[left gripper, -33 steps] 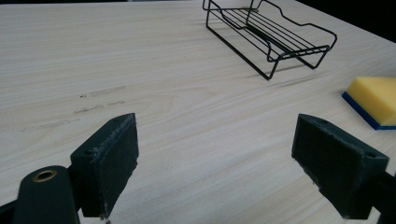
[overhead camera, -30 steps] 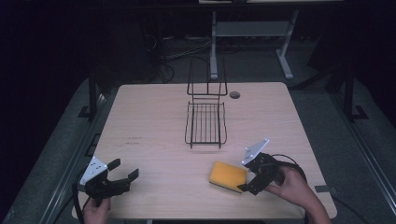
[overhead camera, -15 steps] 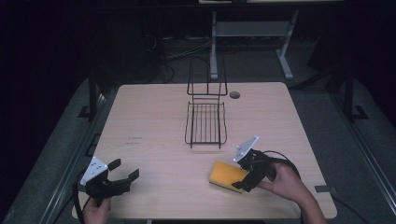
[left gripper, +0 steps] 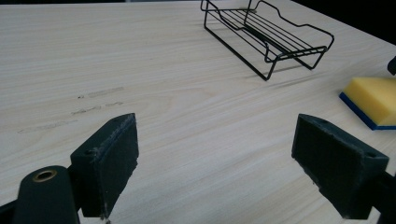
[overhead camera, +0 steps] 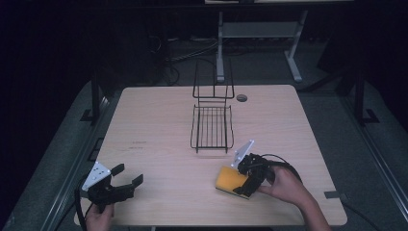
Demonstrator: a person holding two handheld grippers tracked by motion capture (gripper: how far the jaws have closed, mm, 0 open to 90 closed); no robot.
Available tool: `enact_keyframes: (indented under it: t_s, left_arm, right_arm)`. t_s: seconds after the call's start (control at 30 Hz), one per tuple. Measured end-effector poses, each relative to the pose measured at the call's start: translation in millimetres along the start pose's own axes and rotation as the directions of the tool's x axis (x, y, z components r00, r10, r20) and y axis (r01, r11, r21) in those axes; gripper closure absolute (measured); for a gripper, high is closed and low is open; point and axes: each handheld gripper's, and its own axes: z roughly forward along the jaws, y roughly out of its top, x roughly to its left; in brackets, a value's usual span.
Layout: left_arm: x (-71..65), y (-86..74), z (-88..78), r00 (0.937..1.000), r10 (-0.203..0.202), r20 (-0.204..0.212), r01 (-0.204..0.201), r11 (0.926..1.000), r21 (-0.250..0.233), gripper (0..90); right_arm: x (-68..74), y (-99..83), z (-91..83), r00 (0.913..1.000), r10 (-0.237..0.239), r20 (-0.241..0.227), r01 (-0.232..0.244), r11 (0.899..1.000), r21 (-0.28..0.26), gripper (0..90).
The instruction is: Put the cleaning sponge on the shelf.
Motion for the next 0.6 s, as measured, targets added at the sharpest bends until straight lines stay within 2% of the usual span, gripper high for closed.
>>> enact_keyframes:
  t_s: [0.6]
  left_arm:
    - [-0.1,-0.1,1.2,1.0,0.006,0.007,-0.006,0.9999,0.01,14.0]
  right_arm:
    - [-5.1,4.4,20.1,0.9997,0.014,-0.019,-0.013,0.999,0.044,15.7]
